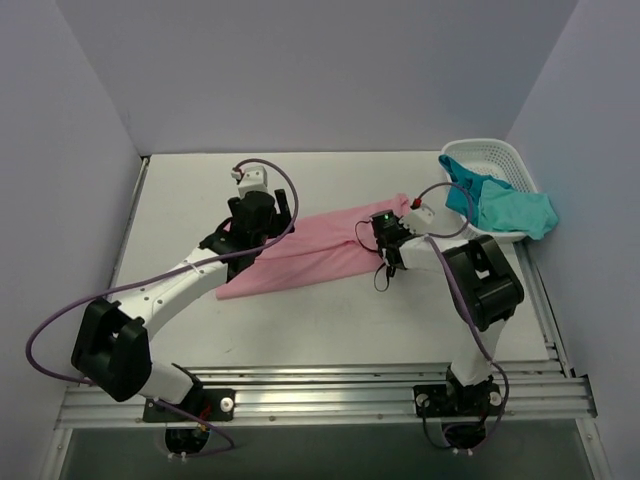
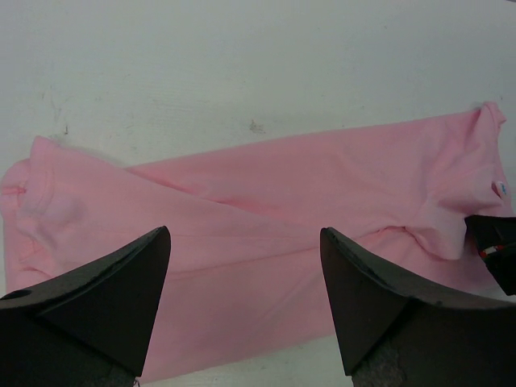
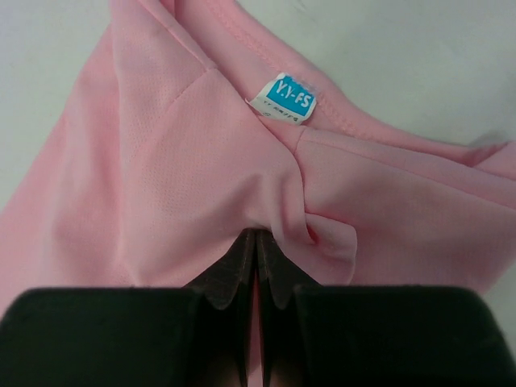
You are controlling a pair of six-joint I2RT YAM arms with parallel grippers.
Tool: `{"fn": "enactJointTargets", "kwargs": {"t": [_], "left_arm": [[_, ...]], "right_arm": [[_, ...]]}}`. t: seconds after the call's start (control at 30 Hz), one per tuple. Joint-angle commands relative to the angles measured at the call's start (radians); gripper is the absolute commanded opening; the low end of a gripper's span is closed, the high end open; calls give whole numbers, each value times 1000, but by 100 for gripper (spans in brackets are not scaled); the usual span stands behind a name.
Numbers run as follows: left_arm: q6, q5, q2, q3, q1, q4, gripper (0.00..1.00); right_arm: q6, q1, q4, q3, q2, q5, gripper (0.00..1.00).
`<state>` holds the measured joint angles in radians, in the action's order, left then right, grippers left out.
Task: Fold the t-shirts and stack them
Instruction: Fold the tshirt
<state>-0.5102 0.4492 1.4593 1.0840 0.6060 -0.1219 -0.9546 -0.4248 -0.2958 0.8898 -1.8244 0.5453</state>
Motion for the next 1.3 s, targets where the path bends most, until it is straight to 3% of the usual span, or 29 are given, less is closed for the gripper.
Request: {"fn": "enactJointTargets", "kwargs": {"t": [0.0,0.17,0.37,0.53,0.7,0.77,0.83,0.97,1.13,1.23,1.27], "left_arm": [[-2,29,-60,-21,-5,15,84],[-7,42,-74,-30,-5,10,84],[-20,65,-74,-39,-3,-5,84],[-37,72,-93,-88,5,-5,83],[-39,97,-97,-99,8,-27,83],[-40,98,-103,-92,9,-36,83],[-42,100,-122,-95,12,-41,83],[-44,111,-168,-117,12,-45,83],[-40,129,-223,-127,11,-55,83],[-39,134,-249,-125,9,-62,84],[-39,137,-254,-122,6,-71,84]], "right_arm": [[-15,9,34,73,-103,-54,0],[10,12,27,243,-236,-166,0],[17,11,5,566,-443,-306,0],[16,15,-198,745,-588,-448,0],[19,17,-339,1098,-797,-642,0],[23,20,-447,1217,-846,-752,29],[68,20,-456,1267,-859,-774,99],[148,32,-515,1171,-706,-762,100],[180,40,-588,809,-333,-720,100],[194,8,-479,631,-115,-636,100],[200,-9,-373,600,-23,-604,100]]}}
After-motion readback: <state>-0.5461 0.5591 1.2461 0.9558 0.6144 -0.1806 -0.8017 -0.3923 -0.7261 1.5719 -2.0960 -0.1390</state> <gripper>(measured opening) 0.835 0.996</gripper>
